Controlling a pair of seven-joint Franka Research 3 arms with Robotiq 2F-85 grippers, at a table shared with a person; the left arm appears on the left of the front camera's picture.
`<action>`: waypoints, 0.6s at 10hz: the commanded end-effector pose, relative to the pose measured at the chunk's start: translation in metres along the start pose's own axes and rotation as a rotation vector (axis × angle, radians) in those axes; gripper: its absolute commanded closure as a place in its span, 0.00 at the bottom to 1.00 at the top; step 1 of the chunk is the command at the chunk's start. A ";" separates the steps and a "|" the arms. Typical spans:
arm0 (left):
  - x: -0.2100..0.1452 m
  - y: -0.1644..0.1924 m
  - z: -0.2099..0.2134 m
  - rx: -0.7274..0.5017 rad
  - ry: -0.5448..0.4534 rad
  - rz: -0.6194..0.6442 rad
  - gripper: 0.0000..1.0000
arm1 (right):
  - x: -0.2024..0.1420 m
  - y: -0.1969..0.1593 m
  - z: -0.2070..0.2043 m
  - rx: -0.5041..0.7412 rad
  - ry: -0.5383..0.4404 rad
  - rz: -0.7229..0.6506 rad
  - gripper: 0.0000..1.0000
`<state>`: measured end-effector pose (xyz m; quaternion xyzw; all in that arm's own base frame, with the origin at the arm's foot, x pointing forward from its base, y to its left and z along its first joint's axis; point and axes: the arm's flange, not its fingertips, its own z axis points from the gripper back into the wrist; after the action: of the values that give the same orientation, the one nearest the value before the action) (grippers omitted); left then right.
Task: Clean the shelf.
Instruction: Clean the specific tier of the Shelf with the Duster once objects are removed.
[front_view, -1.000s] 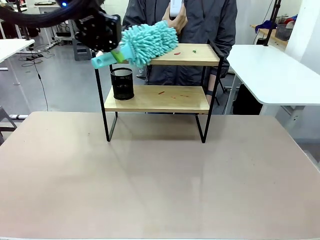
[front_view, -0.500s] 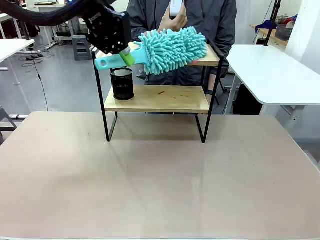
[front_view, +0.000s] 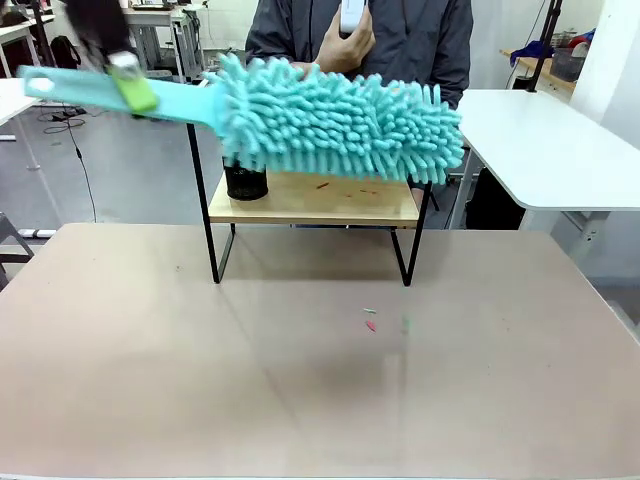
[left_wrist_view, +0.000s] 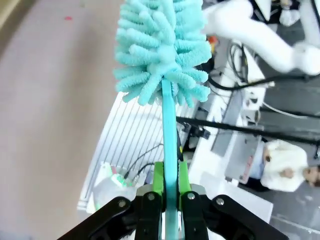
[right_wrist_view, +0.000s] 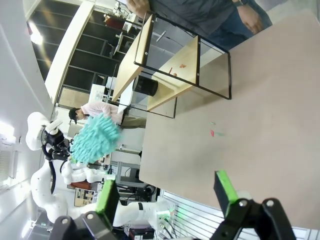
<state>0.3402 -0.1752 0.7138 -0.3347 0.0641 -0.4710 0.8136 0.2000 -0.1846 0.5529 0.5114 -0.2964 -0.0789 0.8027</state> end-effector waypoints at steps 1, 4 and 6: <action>-0.014 -0.003 0.016 -0.009 -0.076 -0.026 0.88 | 0.002 0.002 -0.001 0.015 -0.008 0.024 0.00; -0.055 -0.002 0.053 -0.005 -0.213 0.008 0.88 | 0.002 0.002 -0.001 0.015 -0.008 0.024 0.00; -0.143 0.005 0.111 0.142 -0.519 0.170 0.88 | 0.002 0.002 -0.001 0.015 -0.008 0.024 0.00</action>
<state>0.3309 -0.0440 0.7646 -0.3781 -0.0722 -0.3659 0.8473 0.2000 -0.1849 0.5536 0.5109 -0.2967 -0.0790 0.8030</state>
